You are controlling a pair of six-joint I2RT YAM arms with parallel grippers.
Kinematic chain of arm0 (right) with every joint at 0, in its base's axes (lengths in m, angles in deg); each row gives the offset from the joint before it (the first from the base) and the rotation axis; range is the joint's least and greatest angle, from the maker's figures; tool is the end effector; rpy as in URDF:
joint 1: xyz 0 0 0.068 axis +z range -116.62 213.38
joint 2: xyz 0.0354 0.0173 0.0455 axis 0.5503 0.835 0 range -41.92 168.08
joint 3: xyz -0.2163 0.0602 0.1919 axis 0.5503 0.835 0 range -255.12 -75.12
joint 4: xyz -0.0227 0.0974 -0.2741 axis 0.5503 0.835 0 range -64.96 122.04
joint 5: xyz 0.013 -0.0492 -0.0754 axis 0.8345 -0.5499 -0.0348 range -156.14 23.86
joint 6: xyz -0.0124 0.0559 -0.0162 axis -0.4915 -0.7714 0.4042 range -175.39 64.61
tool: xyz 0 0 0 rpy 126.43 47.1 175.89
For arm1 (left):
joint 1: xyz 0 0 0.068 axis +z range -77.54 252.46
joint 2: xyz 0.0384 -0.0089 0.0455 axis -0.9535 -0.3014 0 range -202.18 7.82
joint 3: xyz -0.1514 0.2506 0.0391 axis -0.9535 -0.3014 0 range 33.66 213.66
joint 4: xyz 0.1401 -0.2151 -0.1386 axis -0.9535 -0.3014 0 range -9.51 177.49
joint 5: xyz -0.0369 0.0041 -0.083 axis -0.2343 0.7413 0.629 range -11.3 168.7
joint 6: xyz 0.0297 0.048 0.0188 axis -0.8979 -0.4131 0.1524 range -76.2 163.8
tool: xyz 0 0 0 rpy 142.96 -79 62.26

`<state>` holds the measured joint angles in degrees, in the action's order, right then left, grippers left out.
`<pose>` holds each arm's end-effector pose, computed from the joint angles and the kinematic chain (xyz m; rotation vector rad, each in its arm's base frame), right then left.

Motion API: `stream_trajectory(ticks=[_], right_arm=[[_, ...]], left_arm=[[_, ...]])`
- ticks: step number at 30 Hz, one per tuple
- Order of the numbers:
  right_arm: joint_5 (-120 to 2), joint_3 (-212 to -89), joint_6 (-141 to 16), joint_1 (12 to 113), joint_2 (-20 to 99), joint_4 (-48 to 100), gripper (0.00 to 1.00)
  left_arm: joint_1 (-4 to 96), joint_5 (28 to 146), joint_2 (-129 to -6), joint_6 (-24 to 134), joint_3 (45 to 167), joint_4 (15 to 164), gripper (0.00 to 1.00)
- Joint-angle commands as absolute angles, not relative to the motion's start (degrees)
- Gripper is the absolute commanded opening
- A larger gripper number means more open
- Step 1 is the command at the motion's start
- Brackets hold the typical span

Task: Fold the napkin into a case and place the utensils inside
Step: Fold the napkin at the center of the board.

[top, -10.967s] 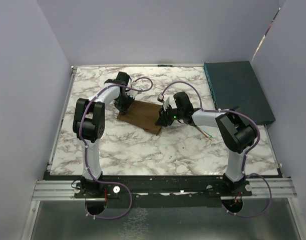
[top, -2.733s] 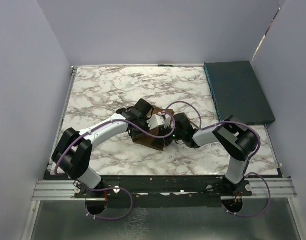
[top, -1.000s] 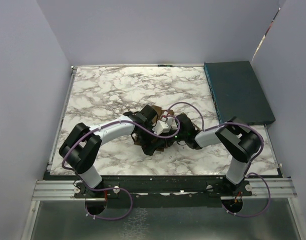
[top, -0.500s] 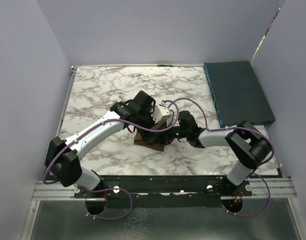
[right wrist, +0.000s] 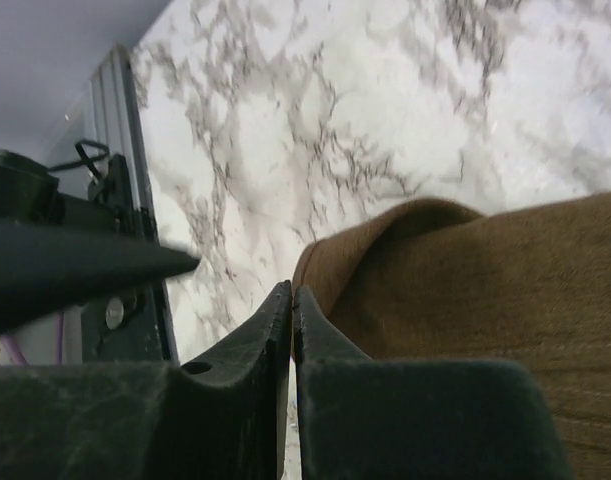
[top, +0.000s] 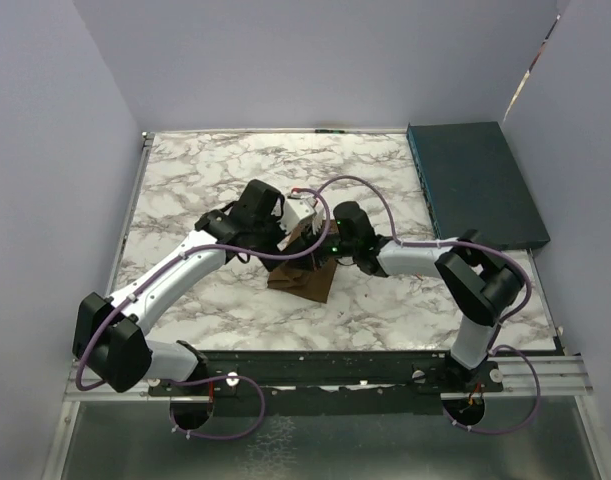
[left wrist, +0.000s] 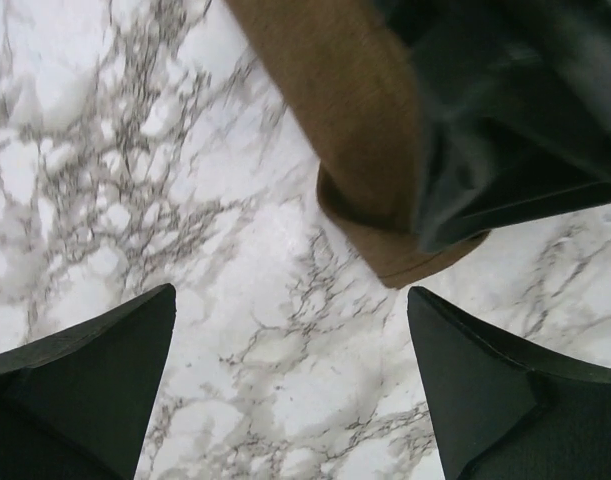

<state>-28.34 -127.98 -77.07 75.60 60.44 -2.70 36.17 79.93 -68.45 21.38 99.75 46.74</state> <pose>0.2841 0.2939 0.1821 -0.8417 1.9515 1.3437 0.2488 -0.1839 0.3113 1.2161 2.1432 -0.1318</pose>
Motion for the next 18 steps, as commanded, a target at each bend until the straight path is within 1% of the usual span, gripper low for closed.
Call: stream_trajectory(ticks=[1,4,7,18], right_arm=[[-29.92,-125.4,-73.96,77.75,62.31,1.56,0.07],[-30.23,-121.46,-73.72,78.22,61.35,-0.09,0.07],[-31.46,-118.86,-72.76,78.96,61.36,-0.01,0.07],[-33.19,-115.68,-73.62,79.24,62.27,-3.3,0.06]], left_arm=[[41.2,75.22,-68.57,21.25,94.51,52.06,0.99],[42.46,74.72,-70.47,21.6,93.6,53.94,0.99],[42.57,77.08,-72.64,21.68,93.26,54.59,0.99],[40.84,83.65,-78.85,20.36,87.19,60.5,0.99]])
